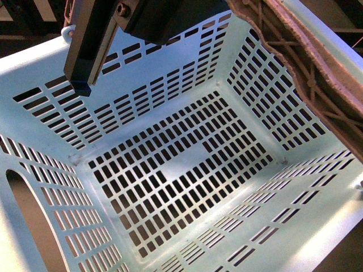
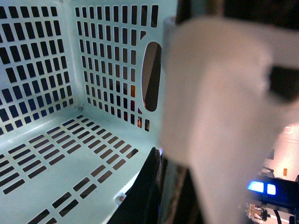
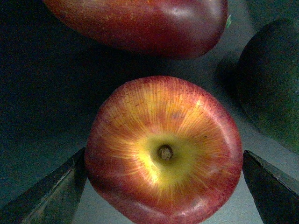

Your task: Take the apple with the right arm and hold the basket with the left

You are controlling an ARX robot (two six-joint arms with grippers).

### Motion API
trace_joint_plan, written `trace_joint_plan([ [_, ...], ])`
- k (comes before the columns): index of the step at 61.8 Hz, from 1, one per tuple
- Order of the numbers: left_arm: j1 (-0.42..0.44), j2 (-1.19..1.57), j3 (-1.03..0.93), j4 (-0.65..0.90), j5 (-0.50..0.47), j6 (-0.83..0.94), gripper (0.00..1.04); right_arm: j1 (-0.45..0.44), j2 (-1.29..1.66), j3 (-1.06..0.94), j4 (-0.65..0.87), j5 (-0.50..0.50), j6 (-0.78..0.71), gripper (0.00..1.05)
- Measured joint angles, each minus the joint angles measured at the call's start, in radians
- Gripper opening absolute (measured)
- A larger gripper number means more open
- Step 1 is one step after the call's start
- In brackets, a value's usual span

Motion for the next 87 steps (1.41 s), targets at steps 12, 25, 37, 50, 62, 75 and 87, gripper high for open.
trace_joint_plan([
  [12,0.0,0.0,0.0,0.0,0.0,0.0,0.08,-0.013,0.011,0.008,-0.008,-0.01,0.012,0.8],
  [25,0.0,0.0,0.0,0.0,0.0,0.0,0.08,-0.029,-0.009,-0.036,0.021,-0.042,0.007,0.76],
  [37,0.0,0.0,0.0,0.0,0.0,0.0,0.08,-0.046,-0.105,-0.137,0.051,-0.095,-0.021,0.74],
  [50,0.0,0.0,0.0,0.0,0.0,0.0,0.08,-0.049,-0.348,-0.253,0.033,-0.175,-0.066,0.74],
  [62,0.0,0.0,0.0,0.0,0.0,0.0,0.08,-0.04,-0.74,-0.324,-0.136,-0.305,-0.039,0.74],
  [75,0.0,0.0,0.0,0.0,0.0,0.0,0.08,0.025,-1.073,-0.324,-0.301,-0.365,0.076,0.74],
  [87,0.0,0.0,0.0,0.0,0.0,0.0,0.08,0.188,-1.315,-0.324,-0.42,-0.358,0.187,0.74],
])
